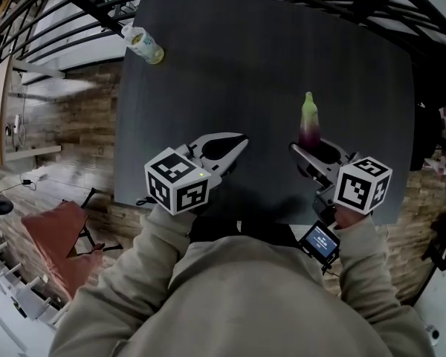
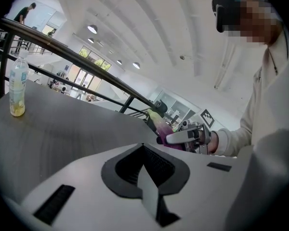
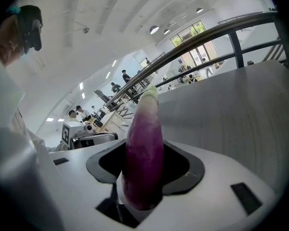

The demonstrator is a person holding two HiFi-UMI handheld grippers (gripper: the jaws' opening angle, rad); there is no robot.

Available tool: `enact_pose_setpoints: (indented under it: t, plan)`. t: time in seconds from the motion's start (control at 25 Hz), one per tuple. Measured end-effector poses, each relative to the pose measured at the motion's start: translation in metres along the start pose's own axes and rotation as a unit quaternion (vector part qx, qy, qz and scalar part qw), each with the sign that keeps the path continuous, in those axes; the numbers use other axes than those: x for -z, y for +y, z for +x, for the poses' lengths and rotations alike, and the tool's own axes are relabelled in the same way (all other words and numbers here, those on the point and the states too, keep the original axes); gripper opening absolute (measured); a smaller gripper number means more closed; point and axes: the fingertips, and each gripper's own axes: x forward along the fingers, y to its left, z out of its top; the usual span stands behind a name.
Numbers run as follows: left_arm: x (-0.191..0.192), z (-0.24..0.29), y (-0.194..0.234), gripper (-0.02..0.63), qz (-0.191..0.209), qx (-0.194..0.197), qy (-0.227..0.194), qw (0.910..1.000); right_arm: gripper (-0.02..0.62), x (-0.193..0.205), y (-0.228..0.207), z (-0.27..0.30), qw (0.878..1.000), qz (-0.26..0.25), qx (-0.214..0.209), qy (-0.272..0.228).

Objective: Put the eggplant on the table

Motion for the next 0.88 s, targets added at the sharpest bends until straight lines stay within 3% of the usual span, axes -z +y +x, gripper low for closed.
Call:
enact_pose_setpoints:
  t: [0.36, 0.88]
  plan:
    - [0.020, 0.007, 0.018, 0.005, -0.019, -0.004, 0.010, 0.9998, 0.221, 0.020, -0.016, 0.022, 1.000, 0.011, 0.007, 0.027]
    - [0.055, 0.018, 0.026, 0.005, -0.036, -0.004, 0.018, 0.9992, 0.221, 0.076, -0.063, 0.043, 0.995, 0.026, 0.049, 0.081]
